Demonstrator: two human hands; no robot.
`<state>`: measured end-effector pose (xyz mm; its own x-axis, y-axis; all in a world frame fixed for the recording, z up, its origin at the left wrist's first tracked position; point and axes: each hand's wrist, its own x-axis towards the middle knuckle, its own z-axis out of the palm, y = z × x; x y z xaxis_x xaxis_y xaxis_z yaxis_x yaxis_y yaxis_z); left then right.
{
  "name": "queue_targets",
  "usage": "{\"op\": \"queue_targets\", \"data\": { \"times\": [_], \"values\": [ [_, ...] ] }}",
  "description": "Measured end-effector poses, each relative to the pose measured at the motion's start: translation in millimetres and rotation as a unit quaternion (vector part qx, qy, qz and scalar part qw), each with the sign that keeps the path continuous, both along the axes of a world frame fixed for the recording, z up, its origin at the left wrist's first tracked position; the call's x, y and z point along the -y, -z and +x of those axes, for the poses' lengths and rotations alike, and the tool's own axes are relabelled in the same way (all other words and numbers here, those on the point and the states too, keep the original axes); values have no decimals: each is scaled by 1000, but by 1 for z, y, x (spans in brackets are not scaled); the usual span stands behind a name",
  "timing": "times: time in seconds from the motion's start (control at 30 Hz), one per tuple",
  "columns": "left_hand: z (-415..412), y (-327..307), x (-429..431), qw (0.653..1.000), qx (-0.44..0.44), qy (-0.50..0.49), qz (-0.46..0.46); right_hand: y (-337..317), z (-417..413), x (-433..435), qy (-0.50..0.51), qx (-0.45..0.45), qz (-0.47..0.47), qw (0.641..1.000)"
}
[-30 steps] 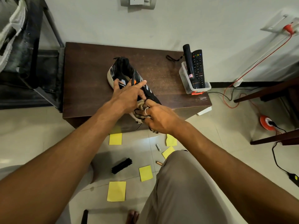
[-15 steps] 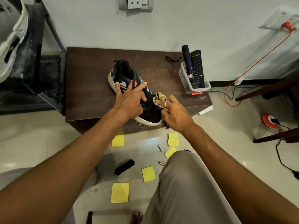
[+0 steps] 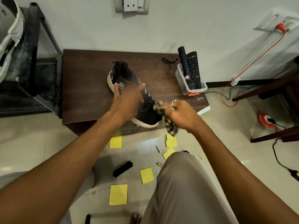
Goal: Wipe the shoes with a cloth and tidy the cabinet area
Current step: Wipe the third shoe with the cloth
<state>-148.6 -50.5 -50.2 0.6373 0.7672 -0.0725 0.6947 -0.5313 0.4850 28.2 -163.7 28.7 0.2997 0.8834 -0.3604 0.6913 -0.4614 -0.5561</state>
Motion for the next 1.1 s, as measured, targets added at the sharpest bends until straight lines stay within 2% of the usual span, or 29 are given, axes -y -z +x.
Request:
{"op": "queue_targets", "data": {
  "times": [0.07, 0.13, 0.27, 0.33, 0.43, 0.5, 0.6, 0.77, 0.87, 0.93, 1.1],
  "values": [
    [-2, 5, 1, 1000, 4, 8, 30, 17, -1, -11, 24, 31, 53, 998],
    [-3, 8, 5, 997, 13, 4, 71, 39, -7, -14, 2, 46, 28, 999],
    [-2, 5, 5, 990, -3, -76, 118, 59, -17, -3, 32, 28, 65, 997],
    [-1, 0, 2, 987, -8, -133, 89, 57, -23, 5, 7, 5, 69, 998],
    [-2, -6, -4, 979, 32, -193, -50, 54, -27, 6, -81, -61, 24, 995],
    [-7, -4, -7, 981, 53, -158, -95, 53, -24, -5, -42, -77, 70, 994],
    [-12, 6, 2, 994, 39, -85, -49, 55, -20, -26, 77, -79, 173, 979],
    [-14, 1, -5, 998, 12, -51, -39, 71, -33, -33, 102, -82, 265, 955],
    [-19, 3, -10, 999, 20, -44, -21, 74, -28, -39, 176, -92, 321, 926],
    [-19, 9, -4, 997, 46, -61, -9, 76, -24, -51, 221, -101, 325, 914],
    [-16, 14, -2, 991, 90, -94, -34, 83, -45, -68, 196, -132, 307, 922]
  ]
}}
